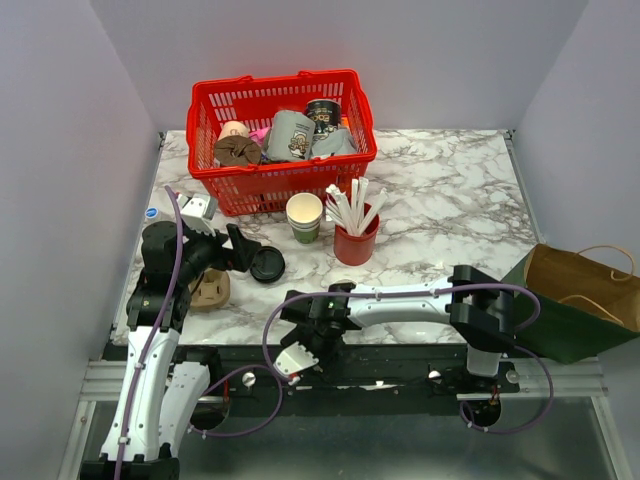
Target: Pack the takeout coffee
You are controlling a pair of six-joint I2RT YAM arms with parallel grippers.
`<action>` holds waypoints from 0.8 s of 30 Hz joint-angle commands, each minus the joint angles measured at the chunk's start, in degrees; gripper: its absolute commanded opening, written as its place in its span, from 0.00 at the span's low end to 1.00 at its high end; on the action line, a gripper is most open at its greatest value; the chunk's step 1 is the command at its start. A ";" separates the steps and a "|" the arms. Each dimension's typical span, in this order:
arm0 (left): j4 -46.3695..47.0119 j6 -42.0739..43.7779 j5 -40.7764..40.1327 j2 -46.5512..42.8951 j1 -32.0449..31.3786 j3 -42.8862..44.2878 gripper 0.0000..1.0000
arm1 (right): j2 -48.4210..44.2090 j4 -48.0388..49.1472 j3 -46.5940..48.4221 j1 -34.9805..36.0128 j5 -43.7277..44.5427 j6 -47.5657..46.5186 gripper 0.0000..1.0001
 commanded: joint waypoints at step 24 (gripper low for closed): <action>1.19 -0.65 1.34 -1.25 0.88 -1.02 0.98 | -2.86 3.61 -2.52 1.34 3.02 -0.73 0.84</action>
